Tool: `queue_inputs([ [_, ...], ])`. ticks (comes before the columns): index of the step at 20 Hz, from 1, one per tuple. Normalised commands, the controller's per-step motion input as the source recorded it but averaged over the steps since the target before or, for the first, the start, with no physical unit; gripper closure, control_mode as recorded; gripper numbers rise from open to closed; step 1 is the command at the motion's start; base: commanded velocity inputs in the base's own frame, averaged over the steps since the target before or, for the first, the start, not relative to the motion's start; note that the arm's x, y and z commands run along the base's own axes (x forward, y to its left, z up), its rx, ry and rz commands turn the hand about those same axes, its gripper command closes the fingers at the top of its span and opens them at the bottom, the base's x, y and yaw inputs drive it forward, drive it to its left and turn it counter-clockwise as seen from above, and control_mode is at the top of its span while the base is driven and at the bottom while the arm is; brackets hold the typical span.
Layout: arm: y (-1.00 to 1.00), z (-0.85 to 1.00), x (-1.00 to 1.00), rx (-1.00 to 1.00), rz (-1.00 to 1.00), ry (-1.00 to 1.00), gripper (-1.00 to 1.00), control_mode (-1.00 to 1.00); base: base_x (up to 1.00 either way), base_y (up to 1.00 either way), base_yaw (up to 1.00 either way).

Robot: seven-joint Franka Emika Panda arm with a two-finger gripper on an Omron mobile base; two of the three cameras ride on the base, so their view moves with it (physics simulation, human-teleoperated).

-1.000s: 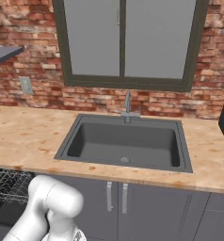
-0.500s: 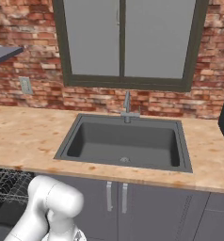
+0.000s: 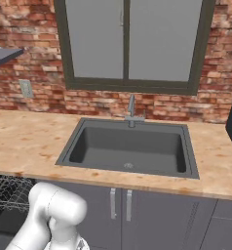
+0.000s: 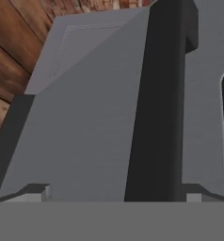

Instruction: Open the dishwasher door and pull out the top rack.

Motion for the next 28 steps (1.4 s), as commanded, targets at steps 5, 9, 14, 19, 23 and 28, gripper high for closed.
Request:
queue_inputs([
  [5, 0.25, 0.62, -0.29, 0.00, 0.00, 0.00, -1.00, -1.00, 0.00, 0.00, 0.00],
  [9, 0.28, 0.55, -0.41, 0.03, 0.00, 0.00, -1.00, -1.00, 0.00, 0.00, 0.00],
  [14, 0.29, 0.49, -0.45, 0.02, 0.00, 0.00, -1.00, -1.00, 0.00, 0.00, 0.00],
  [19, 0.29, 0.49, -0.45, 0.02, 0.00, -0.01, -1.00, -1.00, 0.00, 0.00, 0.00],
  [23, 0.31, 0.61, -0.22, 0.00, 0.00, 0.00, -1.00, -1.00, 0.00, 0.00, 0.00],
  [28, 0.40, 0.22, -0.48, 0.00, 0.00, -0.03, -1.00, -1.00, 0.00, 0.00, 0.00],
])
